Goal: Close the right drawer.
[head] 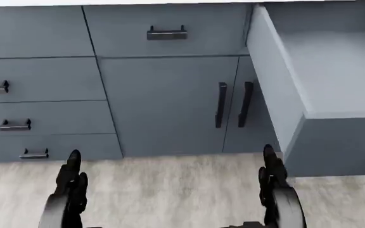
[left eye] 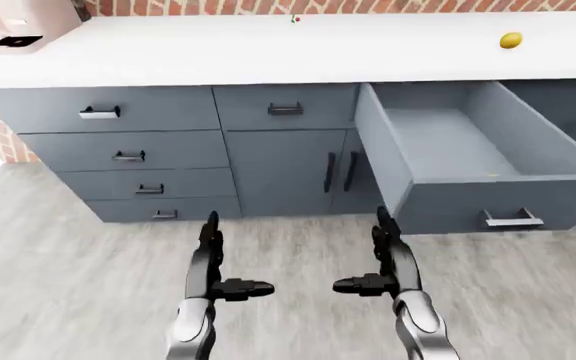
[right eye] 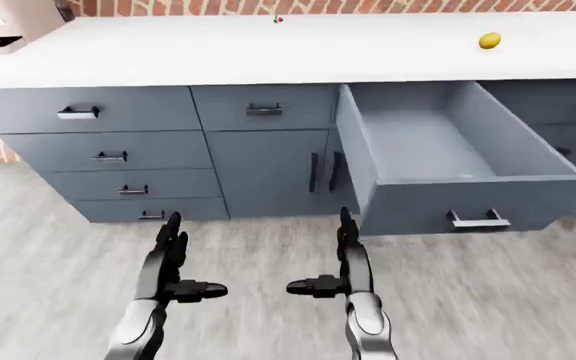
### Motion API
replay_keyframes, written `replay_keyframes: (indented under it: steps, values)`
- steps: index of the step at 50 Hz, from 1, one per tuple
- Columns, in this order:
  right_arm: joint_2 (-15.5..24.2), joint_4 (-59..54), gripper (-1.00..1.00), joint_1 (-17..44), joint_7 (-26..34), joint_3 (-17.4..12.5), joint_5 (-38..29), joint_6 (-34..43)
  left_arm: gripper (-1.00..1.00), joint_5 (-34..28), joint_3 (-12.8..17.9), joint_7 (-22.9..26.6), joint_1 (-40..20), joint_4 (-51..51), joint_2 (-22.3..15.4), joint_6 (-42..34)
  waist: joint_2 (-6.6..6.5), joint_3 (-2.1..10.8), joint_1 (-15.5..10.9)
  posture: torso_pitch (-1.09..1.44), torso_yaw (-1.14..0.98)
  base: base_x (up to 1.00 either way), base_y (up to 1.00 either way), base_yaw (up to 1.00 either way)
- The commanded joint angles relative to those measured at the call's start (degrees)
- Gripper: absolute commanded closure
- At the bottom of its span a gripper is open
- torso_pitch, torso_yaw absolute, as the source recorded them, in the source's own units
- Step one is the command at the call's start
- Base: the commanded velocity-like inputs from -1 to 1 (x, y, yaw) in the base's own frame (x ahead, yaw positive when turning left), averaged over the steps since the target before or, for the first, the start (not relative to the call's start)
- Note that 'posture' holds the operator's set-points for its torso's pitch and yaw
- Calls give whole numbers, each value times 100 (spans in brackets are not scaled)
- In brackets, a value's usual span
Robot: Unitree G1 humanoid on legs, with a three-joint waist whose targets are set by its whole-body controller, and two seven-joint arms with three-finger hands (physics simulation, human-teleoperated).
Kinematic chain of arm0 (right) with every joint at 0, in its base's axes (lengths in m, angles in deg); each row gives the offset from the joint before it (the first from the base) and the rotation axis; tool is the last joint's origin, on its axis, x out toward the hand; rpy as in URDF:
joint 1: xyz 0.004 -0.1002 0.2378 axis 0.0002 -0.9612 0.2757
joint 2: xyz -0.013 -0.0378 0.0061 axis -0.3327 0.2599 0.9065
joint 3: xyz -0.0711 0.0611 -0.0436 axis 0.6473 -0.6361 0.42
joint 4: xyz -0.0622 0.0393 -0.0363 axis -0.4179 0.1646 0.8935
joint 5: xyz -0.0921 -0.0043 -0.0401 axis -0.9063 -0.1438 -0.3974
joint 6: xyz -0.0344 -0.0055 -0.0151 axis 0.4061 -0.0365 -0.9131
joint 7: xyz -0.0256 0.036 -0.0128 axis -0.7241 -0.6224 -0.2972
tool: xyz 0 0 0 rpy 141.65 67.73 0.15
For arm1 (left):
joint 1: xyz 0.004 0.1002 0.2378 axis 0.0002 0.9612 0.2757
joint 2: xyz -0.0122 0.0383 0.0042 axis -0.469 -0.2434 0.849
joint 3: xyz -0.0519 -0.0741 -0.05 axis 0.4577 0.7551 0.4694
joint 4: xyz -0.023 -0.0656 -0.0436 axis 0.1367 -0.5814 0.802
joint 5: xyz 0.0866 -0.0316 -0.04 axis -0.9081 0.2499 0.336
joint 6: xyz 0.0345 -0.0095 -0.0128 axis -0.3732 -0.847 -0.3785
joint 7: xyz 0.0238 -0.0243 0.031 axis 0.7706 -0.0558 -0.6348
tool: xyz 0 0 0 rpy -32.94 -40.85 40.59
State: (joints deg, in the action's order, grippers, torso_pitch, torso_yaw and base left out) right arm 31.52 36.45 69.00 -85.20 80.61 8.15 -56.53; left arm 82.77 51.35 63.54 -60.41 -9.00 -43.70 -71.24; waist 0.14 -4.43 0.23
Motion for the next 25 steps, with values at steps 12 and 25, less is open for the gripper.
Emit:
replay_keyframes:
  steps: [12,25]
  values:
    - [10,1390,-100,-144,-25,-63,-8,-553,-100,83,37,44,7,1450,-9,130,41,436,-44,0,0,0,0,0]
    - [-43,3474,-100,-544,95,267,-642,-669,-100,107,325,-290,264,4073,11,-569,-1,500,-30,0,0,0,0,0]
